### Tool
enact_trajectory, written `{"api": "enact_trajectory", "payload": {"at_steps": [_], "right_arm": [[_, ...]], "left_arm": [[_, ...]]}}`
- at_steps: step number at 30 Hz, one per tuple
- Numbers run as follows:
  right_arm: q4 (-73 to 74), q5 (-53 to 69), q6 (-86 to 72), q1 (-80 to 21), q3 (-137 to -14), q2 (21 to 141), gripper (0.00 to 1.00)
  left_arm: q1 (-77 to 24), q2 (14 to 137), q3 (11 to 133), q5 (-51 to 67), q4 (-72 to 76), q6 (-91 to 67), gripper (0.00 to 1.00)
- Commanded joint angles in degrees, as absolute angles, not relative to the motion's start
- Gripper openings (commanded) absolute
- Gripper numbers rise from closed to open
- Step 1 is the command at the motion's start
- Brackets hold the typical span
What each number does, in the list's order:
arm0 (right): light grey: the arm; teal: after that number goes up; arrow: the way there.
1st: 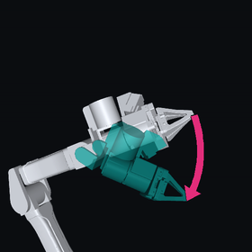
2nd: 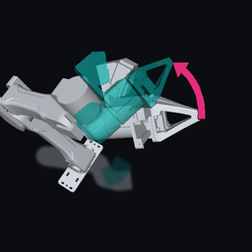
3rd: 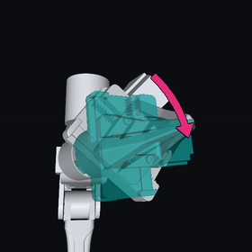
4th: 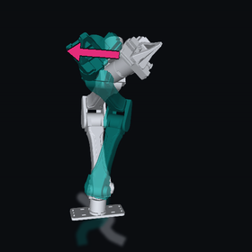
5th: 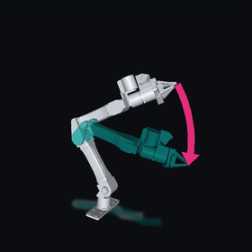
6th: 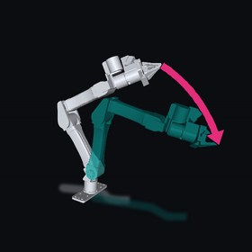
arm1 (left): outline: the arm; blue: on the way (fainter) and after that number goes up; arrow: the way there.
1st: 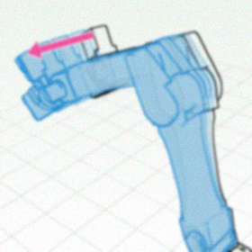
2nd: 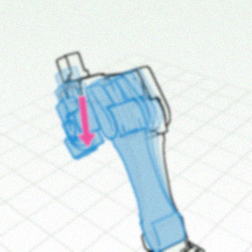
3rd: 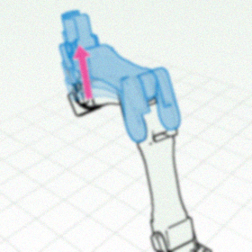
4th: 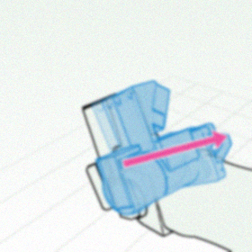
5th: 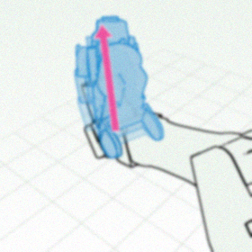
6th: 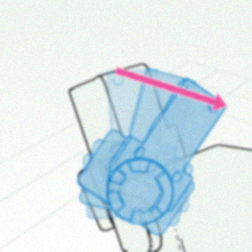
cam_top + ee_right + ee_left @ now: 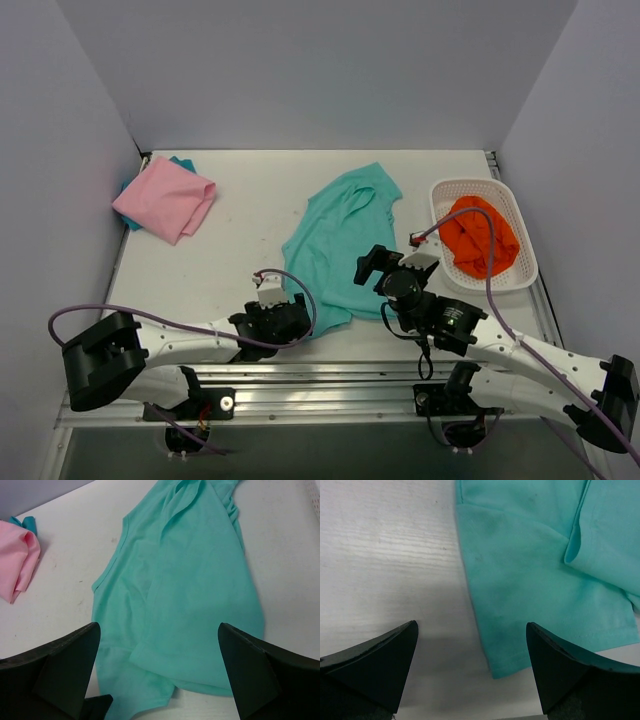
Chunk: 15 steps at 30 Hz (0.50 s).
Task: Fold and stack the t-shirts
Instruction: Flatten the tshirt out
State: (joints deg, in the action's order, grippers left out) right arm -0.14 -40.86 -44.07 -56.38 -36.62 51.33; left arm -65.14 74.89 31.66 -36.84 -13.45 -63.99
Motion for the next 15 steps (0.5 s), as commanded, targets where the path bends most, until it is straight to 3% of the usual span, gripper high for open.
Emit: {"api": "enact_trajectory", "payload": {"at_steps": [1,11,15], "right_arm": [[-0.8,-41.3,-43.5,-55.1,-36.6,50.4,1.00],[-1.1,-40.3,-43.8,-52.8,-35.2,50.2,1.00],[-1.1,-40.3,-43.7,-52.6,-35.2,50.4,1.00]], "left_arm": [[-66.8,78.2,33.5,-36.7,-8.4,-69.2,0.98],[-69.8,84.1,38.1,-34.4,-8.6,-69.9,1.00],[-69.8,85.0,37.8,-34.1,-7.5,-70.1,0.79]]}}
